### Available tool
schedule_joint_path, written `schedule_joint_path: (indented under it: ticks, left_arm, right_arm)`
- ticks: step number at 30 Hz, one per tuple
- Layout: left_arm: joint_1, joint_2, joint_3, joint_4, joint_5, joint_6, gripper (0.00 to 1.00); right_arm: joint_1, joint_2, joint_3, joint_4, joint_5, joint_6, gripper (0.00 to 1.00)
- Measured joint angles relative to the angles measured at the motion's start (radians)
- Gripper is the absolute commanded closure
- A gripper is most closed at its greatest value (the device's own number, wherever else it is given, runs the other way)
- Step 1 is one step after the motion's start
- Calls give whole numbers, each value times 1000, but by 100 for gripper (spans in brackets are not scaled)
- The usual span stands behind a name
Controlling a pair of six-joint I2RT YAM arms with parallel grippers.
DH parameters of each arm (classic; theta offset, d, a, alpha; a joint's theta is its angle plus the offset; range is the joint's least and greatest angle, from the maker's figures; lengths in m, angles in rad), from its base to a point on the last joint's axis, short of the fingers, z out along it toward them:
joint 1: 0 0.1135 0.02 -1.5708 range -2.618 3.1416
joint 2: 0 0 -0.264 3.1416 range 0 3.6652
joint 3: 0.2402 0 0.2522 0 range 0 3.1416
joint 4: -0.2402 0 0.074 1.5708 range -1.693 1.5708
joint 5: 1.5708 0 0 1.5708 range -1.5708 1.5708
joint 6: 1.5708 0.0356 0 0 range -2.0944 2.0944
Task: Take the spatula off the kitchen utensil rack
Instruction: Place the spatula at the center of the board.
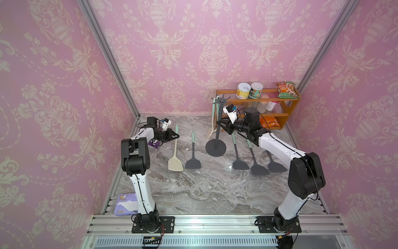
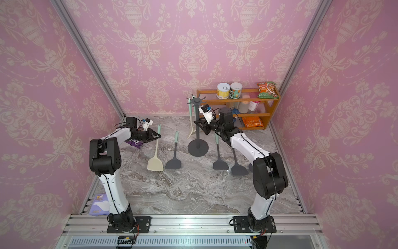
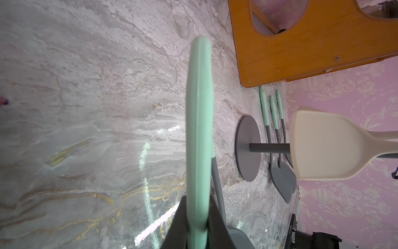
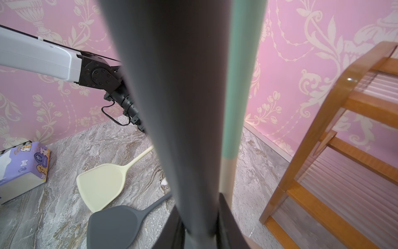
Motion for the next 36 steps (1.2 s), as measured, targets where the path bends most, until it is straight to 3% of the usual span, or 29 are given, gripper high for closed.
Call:
schedule_joint_path:
  ticks: [19,33,36]
  left_arm:
    - [0,126,114,1,-10,-44,92]
    - [0,159,131,7,-59,-84,65]
    - [0,159,131,7,-72,-97,47]
  right_arm:
    - [0,-9,3,-27,4,-8,100]
    - [0,-14,3,-39,4,-12,100]
    - [0,-14,3,-39,4,-12,100]
